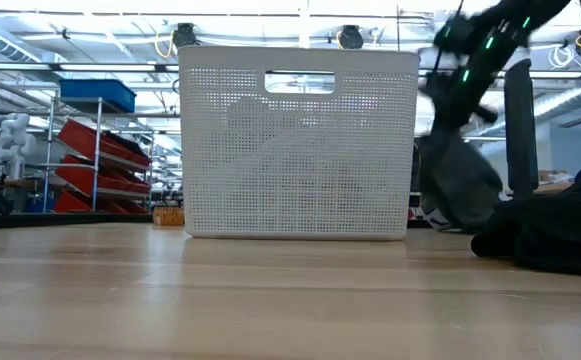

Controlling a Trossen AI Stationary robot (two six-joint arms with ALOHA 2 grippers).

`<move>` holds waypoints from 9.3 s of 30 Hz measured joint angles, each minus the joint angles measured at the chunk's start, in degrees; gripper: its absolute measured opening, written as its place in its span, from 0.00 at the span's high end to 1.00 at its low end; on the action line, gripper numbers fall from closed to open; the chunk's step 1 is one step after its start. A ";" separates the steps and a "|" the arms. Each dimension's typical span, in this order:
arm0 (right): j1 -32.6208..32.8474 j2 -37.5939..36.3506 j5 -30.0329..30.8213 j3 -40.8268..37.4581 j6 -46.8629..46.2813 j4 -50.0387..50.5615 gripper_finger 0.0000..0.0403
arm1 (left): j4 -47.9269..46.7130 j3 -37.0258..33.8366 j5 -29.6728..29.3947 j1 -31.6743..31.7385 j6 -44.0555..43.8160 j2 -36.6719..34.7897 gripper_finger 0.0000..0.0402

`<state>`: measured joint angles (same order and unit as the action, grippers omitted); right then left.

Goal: Sort clothes
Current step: Put the gray boxer into the white laundry bin

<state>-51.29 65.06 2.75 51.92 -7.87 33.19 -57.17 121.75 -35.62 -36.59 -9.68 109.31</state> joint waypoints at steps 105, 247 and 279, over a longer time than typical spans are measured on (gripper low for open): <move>9.03 -41.90 -63.81 14.75 -28.47 -13.05 1.00 | 75.95 0.00 18.58 25.15 16.93 32.98 0.82; 82.18 35.05 -0.64 11.73 -5.91 -30.04 1.00 | -5.66 -11.82 13.25 -0.21 -9.35 10.82 0.97; 82.14 35.03 -0.06 29.24 -3.04 -0.84 0.48 | 0.08 -11.82 12.84 -1.19 -9.44 10.82 0.97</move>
<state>30.85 100.09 2.70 81.17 -10.90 32.35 -57.09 109.93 -22.77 -37.78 -19.11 120.14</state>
